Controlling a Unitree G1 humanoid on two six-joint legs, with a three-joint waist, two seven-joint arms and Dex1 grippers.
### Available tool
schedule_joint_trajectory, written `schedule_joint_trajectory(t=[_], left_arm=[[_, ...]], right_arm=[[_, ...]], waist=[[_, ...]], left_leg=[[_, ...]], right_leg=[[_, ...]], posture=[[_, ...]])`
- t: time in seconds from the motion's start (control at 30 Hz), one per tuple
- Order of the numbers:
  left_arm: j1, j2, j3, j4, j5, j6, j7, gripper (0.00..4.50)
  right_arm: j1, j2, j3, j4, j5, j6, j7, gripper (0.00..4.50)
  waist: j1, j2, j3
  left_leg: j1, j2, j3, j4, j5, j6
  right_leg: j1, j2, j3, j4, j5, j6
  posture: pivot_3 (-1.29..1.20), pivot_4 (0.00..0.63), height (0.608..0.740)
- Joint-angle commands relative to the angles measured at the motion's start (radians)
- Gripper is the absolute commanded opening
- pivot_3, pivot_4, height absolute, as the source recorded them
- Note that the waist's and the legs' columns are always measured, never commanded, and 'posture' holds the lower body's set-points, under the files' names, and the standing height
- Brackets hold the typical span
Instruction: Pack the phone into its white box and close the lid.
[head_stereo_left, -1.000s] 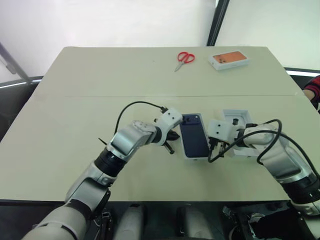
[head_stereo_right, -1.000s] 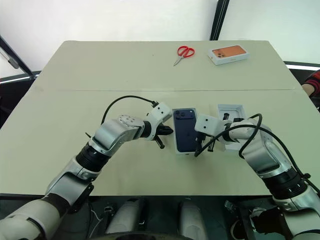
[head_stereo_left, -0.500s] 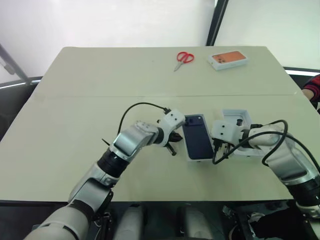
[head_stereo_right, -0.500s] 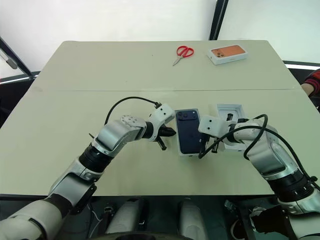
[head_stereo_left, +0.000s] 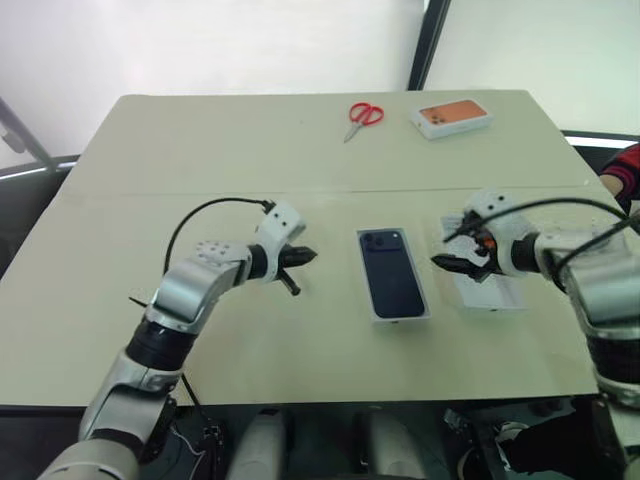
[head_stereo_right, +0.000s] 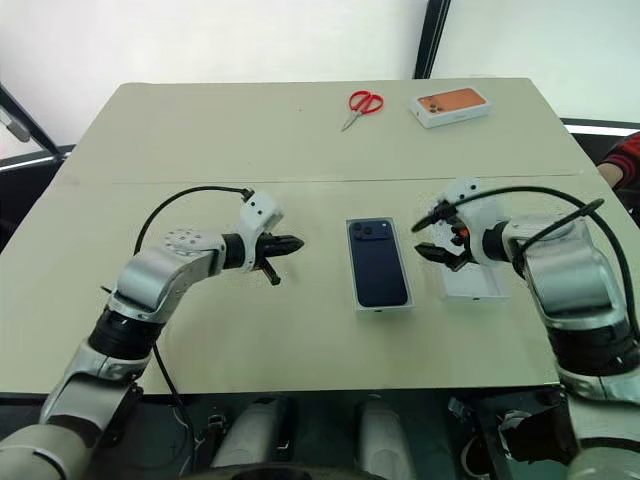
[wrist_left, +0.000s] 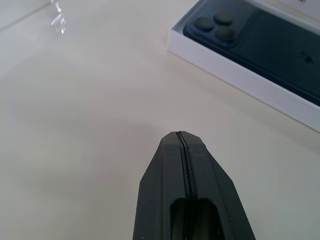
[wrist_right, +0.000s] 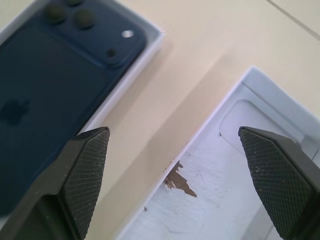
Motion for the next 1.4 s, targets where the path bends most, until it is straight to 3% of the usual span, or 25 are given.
schedule_joint_trajectory(t=[0.03,0.27,0.3,0.37,0.6,0.8,0.9,1.0,1.07,1.17,1.23,1.3,1.4], left_arm=[[0.026,0.029,-0.002,-0.064,0.017,-0.127,-0.053,0.00],[0.110,0.075,-0.017,-0.149,-0.002,-0.274,-0.189,0.00],[0.121,0.082,-0.017,-0.158,-0.007,-0.290,-0.209,0.00],[0.135,0.086,-0.012,-0.166,-0.013,-0.316,-0.232,0.00],[0.163,0.083,0.003,-0.162,-0.002,-0.344,-0.230,0.00],[0.180,0.086,0.031,-0.150,-0.003,-0.344,-0.210,0.00],[0.174,0.074,0.075,-0.105,0.006,-0.350,-0.162,0.00],[0.145,0.043,0.146,-0.008,0.018,-0.355,-0.073,0.00],[0.134,0.034,0.176,0.030,0.007,-0.364,-0.060,0.00],[0.119,0.029,0.210,0.077,-0.010,-0.375,-0.058,0.00],[0.110,0.035,0.214,0.094,-0.005,-0.390,-0.071,0.00],[0.109,0.046,0.211,0.096,-0.003,-0.405,-0.093,0.00],[0.133,0.074,0.196,0.066,-0.014,-0.415,-0.156,0.00]], right_arm=[[-0.054,0.028,-0.020,0.023,0.000,0.201,-0.107,4.38],[-0.112,0.041,-0.024,0.174,0.122,0.285,-0.218,4.38],[-0.118,0.038,-0.011,0.178,0.148,0.285,-0.231,4.15],[-0.128,0.030,0.005,0.180,0.198,0.285,-0.258,3.52],[-0.194,0.024,-0.014,0.235,0.363,0.285,-0.404,0.05],[-0.302,0.025,-0.096,0.285,0.509,0.285,-0.529,0.05],[-0.372,0.042,-0.162,0.279,0.571,0.285,-0.516,0.05],[-0.433,0.100,-0.296,0.361,0.897,0.285,-0.547,0.05],[-0.417,0.123,-0.306,0.374,1.120,0.285,-0.629,0.05],[-0.389,0.202,-0.316,0.407,1.435,0.285,-0.846,0.05],[-0.296,0.224,-0.191,0.362,1.770,0.095,-1.096,0.05],[-0.220,0.283,-0.129,0.301,1.889,-0.008,-1.220,0.05],[-0.133,0.419,-0.130,0.218,1.889,-0.078,-1.313,0.05]], waist=[[0.004,0.001,0.000],[0.003,0.001,0.000],[0.002,0.001,0.000],[0.000,0.001,0.000],[-0.013,0.001,0.000],[-0.020,0.002,0.001],[-0.020,0.002,0.001],[-0.021,0.003,0.001],[-0.020,0.003,0.001],[-0.020,0.002,0.001],[-0.017,0.002,0.001],[-0.021,0.002,0.001],[-0.025,0.002,0.001]], left_leg=[[0.000,0.000,0.000,0.000,0.000,-0.001],[-0.001,-0.001,0.001,0.000,-0.001,0.001],[-0.001,-0.001,0.001,0.000,-0.001,0.001],[-0.001,-0.001,0.001,0.000,-0.001,0.002],[-0.001,0.000,0.001,0.000,-0.001,0.002],[-0.001,0.000,0.001,0.000,-0.001,0.002],[-0.001,0.001,0.001,-0.001,-0.001,0.003],[-0.001,0.001,0.002,-0.001,-0.001,0.003],[-0.001,0.002,0.001,-0.001,-0.002,0.003],[-0.001,0.002,0.002,-0.001,-0.002,0.004],[-0.002,0.002,0.002,0.000,-0.002,0.004],[-0.002,0.002,0.002,0.001,-0.002,0.004],[-0.002,0.002,0.003,0.001,-0.002,0.004]], right_leg=[[0.000,0.000,0.000,0.000,0.000,0.000],[-0.001,-0.001,0.000,-0.001,0.000,0.000],[-0.001,-0.001,0.000,-0.001,0.000,0.000],[-0.001,-0.001,0.000,0.000,0.000,0.000],[-0.001,0.000,0.000,0.000,0.000,0.000],[-0.001,0.001,0.000,0.001,0.000,0.000],[-0.002,0.001,0.000,0.001,0.000,0.000],[-0.002,0.001,0.000,0.001,0.000,0.000],[-0.001,0.002,0.000,0.001,0.000,0.000],[-0.001,0.002,0.000,0.001,0.000,0.000],[-0.001,0.001,0.000,0.001,0.000,0.000],[-0.001,0.001,0.000,0.001,0.000,0.000],[-0.002,0.001,0.000,0.001,0.000,0.000]], posture=[[0.00,0.150,0.740],[0.00,0.150,0.740],[0.00,0.150,0.740],[0.00,0.150,0.740],[0.00,0.150,0.740],[0.00,0.150,0.740],[0.00,0.150,0.740],[0.00,0.150,0.740],[0.00,0.150,0.740],[0.00,0.150,0.740],[0.00,0.150,0.740],[0.00,0.150,0.740],[0.00,0.150,0.740]])
